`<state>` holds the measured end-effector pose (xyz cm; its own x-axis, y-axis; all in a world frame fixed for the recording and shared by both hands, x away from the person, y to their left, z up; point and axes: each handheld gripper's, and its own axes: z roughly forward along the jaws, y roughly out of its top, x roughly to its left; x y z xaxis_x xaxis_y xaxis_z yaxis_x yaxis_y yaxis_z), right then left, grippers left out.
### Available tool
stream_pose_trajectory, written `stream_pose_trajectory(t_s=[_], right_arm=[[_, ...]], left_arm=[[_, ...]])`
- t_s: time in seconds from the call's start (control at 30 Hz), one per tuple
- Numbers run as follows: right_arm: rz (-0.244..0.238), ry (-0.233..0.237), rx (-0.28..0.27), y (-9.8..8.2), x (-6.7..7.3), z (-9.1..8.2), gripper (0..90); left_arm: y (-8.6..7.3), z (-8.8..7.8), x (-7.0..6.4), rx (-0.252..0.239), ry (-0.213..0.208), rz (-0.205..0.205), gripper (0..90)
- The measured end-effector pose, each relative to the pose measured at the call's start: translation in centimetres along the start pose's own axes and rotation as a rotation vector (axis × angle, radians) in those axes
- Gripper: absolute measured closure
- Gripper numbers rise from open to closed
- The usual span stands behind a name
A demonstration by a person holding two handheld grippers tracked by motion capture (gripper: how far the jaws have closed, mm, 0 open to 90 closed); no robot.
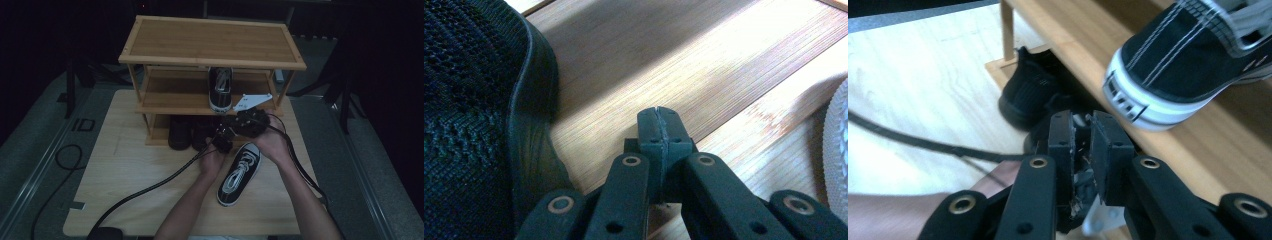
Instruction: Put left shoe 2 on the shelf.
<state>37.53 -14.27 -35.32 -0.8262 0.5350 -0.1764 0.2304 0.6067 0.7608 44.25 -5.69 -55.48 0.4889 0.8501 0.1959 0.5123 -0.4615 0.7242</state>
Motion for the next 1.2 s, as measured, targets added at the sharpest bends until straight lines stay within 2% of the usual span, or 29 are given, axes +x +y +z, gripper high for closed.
stream_pose_trajectory(t_s=[0.1, 0.33, 0.63, 0.73, 0.77, 0.83, 0.93, 1.07, 1.2], right_arm=[[0.004, 0.023, -0.001, -0.9, 0.8, -0.6, 77.9], [0.007, 0.042, 0.024, -3.5, 2.8, -1.3, 77.5], [0.067, 0.073, 0.110, -8.6, 4.5, -1.0, 77.1], [0.099, 0.074, 0.138, -10.4, 4.4, -0.7, 78.3], [0.099, 0.074, 0.138, -10.4, 4.4, -0.7, 78.3], [0.140, 0.067, 0.165, -11.7, 3.9, -0.6, 79.3], [0.180, 0.045, 0.163, -12.7, 3.3, -1.0, 79.4], [0.218, 0.031, 0.156, -13.3, 2.8, -1.2, 75.7], [0.215, 0.042, 0.148, -13.4, 3.3, -1.0, 73.4]], left_arm=[[0.0, 0.0, 0.0, 0.008, -0.008, -0.005, 90.0], [0.0, 0.0, 0.0, 0.004, -0.007, -0.006, 90.0], [0.0, 0.0, 0.0, 0.005, -0.007, -0.007, 90.0], [0.0, 0.0, 0.0, 0.005, -0.008, -0.007, 90.0], [0.0, 0.0, 0.0, 0.005, -0.008, -0.007, 90.0], [0.0, 0.0, 0.0, 0.005, -0.008, -0.007, 90.0], [0.0, 0.0, 0.0, 0.005, -0.007, -0.006, 90.0], [0.0, 0.0, 0.0, 0.005, -0.007, -0.007, 90.0], [0.0, 0.0, 0.0, 0.004, -0.007, -0.007, 90.0]])
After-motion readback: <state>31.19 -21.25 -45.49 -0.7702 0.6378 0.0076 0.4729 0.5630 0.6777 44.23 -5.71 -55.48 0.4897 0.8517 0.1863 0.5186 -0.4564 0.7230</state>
